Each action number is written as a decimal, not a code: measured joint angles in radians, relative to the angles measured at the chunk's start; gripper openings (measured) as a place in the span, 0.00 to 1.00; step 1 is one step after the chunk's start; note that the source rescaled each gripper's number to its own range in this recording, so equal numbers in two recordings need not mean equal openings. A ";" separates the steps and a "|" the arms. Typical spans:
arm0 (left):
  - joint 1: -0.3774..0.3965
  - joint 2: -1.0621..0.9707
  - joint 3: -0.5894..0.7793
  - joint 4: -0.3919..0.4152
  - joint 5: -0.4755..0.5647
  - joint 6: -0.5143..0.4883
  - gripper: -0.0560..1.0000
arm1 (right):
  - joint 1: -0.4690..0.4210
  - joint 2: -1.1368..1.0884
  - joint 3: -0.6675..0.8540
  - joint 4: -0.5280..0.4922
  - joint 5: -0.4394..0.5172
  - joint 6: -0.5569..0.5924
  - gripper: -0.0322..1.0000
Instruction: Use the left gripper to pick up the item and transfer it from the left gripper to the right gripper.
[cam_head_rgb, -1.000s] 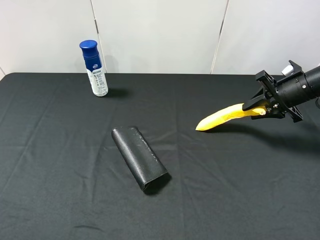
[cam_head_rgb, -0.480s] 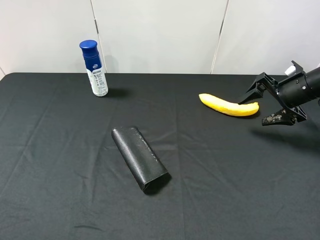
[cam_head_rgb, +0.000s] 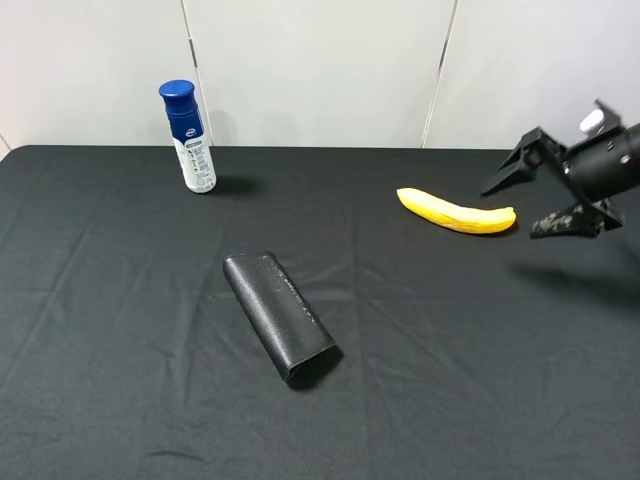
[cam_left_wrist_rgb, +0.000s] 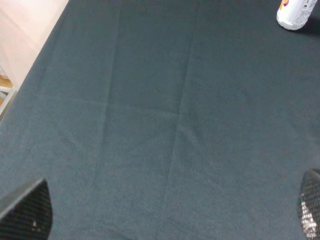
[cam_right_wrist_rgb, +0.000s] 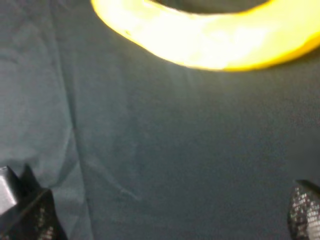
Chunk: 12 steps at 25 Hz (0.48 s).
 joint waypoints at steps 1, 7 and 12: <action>0.000 0.000 0.000 0.000 0.000 0.000 0.98 | 0.000 -0.028 0.000 -0.014 0.000 0.007 1.00; 0.000 0.000 0.000 0.000 0.000 0.000 0.98 | 0.000 -0.219 0.001 -0.168 0.011 0.087 1.00; 0.000 0.000 0.000 0.000 0.000 0.000 0.98 | 0.000 -0.403 0.001 -0.305 0.047 0.142 1.00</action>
